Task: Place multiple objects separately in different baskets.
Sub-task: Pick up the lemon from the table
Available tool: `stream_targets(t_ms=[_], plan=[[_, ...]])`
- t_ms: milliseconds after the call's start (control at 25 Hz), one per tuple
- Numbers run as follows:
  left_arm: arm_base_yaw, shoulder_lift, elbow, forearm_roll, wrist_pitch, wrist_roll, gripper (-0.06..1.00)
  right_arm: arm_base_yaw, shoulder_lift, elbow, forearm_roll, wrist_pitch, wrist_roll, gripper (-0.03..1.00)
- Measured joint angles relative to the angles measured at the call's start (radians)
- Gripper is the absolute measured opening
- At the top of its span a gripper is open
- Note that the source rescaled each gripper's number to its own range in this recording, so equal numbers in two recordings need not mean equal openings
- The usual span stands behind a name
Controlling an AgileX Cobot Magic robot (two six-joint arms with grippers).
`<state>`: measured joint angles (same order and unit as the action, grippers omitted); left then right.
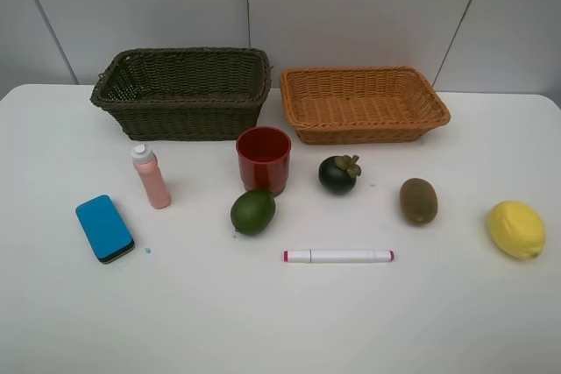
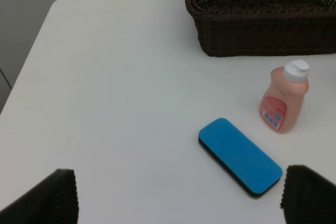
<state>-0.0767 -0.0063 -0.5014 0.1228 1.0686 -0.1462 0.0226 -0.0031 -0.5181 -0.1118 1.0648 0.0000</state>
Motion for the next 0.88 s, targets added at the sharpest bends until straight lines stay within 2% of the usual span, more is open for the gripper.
stream_targets(t_ms=[880], plan=[[0.0,0.0,0.0,0.0,0.0,0.0,1.0,0.0,0.0,0.0,0.0,0.0,0.0,0.99]])
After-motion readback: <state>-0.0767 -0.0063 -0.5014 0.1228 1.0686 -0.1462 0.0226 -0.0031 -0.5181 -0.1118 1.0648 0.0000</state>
